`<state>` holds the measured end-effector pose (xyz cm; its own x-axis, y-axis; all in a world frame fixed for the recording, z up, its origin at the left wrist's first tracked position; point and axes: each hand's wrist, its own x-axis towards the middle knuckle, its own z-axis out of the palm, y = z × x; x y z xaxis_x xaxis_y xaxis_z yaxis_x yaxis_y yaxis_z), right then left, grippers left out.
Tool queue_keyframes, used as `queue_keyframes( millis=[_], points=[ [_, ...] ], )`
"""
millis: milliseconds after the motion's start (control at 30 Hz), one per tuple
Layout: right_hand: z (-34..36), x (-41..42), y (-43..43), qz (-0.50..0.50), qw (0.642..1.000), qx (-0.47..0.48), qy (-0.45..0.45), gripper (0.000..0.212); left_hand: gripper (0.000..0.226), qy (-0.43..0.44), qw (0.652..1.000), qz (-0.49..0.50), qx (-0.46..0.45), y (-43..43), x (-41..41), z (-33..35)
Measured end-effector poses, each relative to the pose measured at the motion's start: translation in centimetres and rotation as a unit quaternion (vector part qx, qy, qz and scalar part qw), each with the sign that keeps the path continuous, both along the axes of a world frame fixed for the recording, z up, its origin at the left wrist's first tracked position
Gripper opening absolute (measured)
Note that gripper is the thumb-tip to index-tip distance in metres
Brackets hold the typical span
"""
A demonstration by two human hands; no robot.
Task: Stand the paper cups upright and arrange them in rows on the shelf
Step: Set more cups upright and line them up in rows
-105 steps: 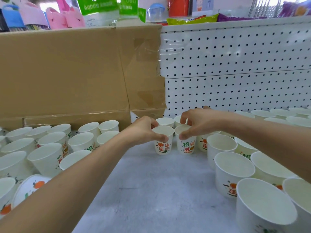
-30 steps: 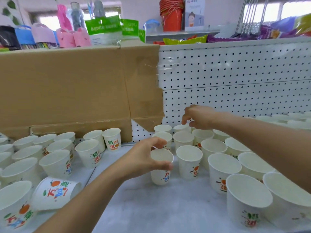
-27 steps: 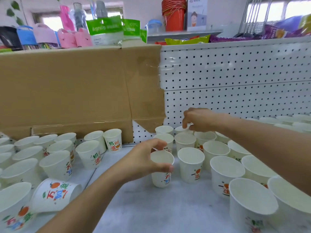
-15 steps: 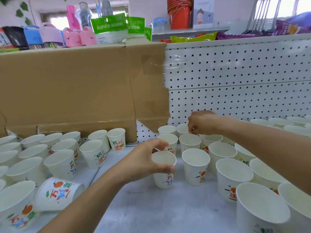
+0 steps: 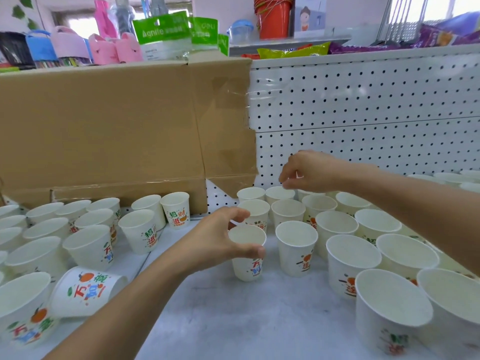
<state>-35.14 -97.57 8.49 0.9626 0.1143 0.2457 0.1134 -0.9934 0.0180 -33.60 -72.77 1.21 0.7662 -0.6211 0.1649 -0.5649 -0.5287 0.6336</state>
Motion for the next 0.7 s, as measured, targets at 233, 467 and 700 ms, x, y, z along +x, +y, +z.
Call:
queue_keyframes(
  millis=[233, 467, 700],
  points=[
    [-0.1, -5.6, 3.2, -0.033, 0.987, -0.028, 0.154, 0.066, 0.076, 0.003, 1.000, 0.019, -0.002, -0.1, 0.0, 0.1],
    [-2.7, -5.9, 2.9, -0.062, 0.985, -0.053, 0.153, 0.076, 0.069, 0.014, 1.000, 0.009, -0.014, -0.7, -0.6, 0.1],
    [-3.6, -6.9, 4.0, -0.074, 0.991, -0.084, 0.077, 0.069, 0.080, 0.015, 0.998, 0.037, -0.043, -0.9, -1.1, -0.7]
  ],
)
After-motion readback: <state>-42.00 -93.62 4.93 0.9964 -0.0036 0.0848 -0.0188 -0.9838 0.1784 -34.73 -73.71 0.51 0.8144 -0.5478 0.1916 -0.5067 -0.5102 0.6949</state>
